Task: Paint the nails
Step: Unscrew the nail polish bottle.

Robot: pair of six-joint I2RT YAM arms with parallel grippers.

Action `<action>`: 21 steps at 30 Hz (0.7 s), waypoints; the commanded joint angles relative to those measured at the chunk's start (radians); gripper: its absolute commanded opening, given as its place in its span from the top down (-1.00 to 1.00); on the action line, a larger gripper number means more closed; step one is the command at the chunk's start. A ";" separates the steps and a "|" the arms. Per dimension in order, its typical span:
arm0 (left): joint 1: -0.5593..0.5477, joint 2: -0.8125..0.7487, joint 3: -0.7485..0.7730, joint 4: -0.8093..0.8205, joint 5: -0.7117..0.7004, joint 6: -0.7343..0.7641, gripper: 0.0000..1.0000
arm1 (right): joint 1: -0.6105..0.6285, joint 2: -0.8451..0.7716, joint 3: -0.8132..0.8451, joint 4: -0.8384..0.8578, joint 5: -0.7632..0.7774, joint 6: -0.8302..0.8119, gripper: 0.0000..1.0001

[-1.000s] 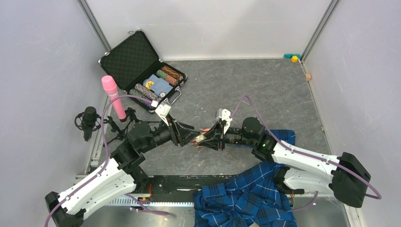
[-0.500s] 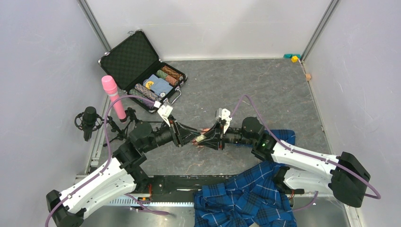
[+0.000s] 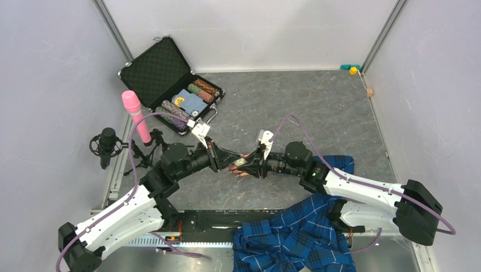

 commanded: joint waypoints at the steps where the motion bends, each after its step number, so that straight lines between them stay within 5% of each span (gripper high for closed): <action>1: -0.010 0.009 0.032 0.002 -0.010 -0.080 0.96 | 0.039 0.029 0.066 -0.046 0.300 -0.078 1.00; 10: -0.010 0.058 0.042 -0.059 -0.086 -0.132 0.96 | 0.185 0.090 0.115 -0.088 0.789 -0.126 1.00; 21: 0.002 0.095 0.049 -0.123 -0.203 -0.228 0.96 | 0.261 0.135 0.080 -0.047 1.050 -0.129 1.00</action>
